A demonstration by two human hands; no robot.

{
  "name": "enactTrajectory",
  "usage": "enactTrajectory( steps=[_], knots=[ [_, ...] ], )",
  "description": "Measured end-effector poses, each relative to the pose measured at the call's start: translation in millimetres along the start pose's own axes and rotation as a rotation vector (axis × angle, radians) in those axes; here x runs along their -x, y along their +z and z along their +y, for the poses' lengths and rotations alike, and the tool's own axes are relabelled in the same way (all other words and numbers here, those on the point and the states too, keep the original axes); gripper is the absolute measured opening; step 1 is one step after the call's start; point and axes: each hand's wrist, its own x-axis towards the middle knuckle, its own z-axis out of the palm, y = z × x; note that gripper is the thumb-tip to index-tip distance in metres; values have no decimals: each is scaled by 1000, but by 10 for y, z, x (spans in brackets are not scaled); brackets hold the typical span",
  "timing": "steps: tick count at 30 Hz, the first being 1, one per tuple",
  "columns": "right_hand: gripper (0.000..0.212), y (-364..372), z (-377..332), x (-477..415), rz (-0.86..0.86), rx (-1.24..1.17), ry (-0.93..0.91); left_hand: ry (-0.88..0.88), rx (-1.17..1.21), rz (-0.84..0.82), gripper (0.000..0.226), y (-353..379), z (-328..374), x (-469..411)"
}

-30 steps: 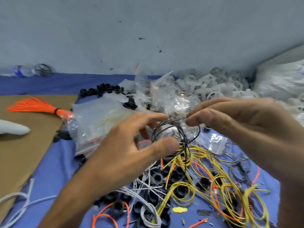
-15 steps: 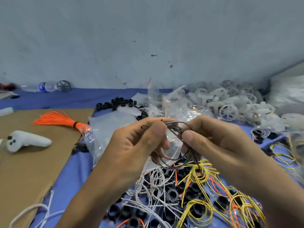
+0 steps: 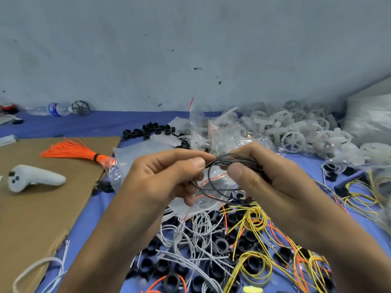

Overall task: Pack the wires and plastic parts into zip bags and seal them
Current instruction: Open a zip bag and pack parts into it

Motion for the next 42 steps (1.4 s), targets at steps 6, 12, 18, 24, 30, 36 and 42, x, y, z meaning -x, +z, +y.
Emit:
enactTrajectory(
  steps=[6, 12, 18, 24, 30, 36, 42],
  knots=[
    [14, -45, -3, -4, 103, -33, -12, 7, -35, 50, 16, -7, -18, -12],
    [16, -78, 35, -7, 92, -41, -12, 45, -8, 69, 16, 37, 7, 2],
    [16, -167, 104, -8, 119, -29, 11, 52, -50, 163, 18, 70, -41, -3],
    [17, -291, 171, 9, 129, -72, 56, 106, -112, 180, 18, 25, -97, -35],
    [21, -467, 281, 61, 133, -95, 165, 71, -1064, 59, 63, -48, -264, -4],
    [17, -398, 419, 63, -133, -121, 395, 116, -1267, 170, 26, 15, -487, -54],
    [16, 343, 594, -163, -98, -850, 566, 154, -1222, 106, 23, 69, -520, -38]
  ],
)
